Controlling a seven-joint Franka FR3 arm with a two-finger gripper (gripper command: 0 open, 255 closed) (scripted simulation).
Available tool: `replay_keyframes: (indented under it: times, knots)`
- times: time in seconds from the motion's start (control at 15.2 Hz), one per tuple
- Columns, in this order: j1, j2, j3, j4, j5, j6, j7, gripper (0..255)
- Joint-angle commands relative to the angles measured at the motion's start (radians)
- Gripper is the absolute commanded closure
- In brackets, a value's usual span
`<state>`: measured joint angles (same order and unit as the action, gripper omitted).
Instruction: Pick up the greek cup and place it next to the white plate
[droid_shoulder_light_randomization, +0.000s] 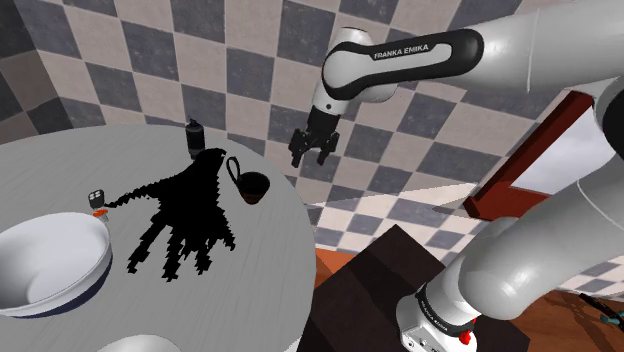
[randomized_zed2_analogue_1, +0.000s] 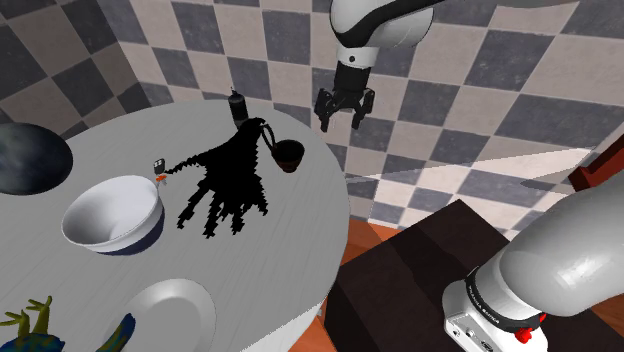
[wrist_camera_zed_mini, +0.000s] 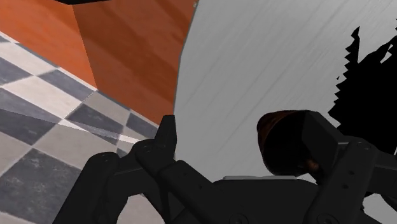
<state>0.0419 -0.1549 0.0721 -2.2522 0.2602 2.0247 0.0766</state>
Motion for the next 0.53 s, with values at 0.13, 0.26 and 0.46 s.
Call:
replay_keyframes:
  times: [0.13, 0.26, 0.46]
  knots:
    - [0.011, 0.152, 0.005, 0.084, 0.054, 0.075, -0.034, 0]
    - [0.017, 0.226, 0.01, 0.134, 0.08, 0.102, -0.049, 0]
    - [0.022, 0.337, 0.021, 0.218, 0.117, 0.134, -0.069, 0]
